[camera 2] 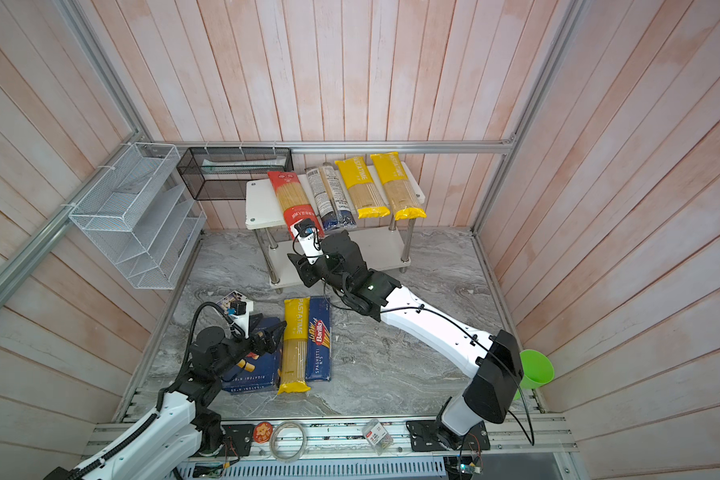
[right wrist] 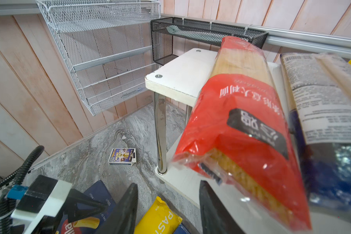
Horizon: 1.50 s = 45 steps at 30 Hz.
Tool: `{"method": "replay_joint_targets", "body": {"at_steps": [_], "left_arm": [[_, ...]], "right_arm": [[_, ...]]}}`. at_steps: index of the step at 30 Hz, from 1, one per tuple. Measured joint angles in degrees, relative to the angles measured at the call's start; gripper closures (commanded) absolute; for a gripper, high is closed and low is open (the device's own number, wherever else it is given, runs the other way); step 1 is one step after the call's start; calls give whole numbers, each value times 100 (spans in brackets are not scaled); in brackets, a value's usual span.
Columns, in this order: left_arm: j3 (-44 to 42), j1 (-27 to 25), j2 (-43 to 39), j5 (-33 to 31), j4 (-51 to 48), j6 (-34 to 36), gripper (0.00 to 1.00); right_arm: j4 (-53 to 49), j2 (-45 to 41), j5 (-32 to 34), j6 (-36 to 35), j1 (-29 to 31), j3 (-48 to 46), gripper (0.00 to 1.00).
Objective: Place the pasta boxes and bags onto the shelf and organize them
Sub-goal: 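Lay the red bag flat on the top shelf and open the right gripper, then draw the right gripper back from the shelf down toward the table packages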
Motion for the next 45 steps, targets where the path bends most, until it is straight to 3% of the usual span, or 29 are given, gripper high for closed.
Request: {"method": "replay_joint_targets", "body": {"at_steps": [28,34,45], "left_arm": [[0,2,-39,-7,0,-2,0],[0,2,-26,-2,0,0,0],[-2,0,-85,-2,0,0,0]], "right_arm": [[-433,1005,-197,-214,-9,1213,49],[-439,761,-170,-151,87,634,47],[-402,-315,59,94,828,-691,46]]}}
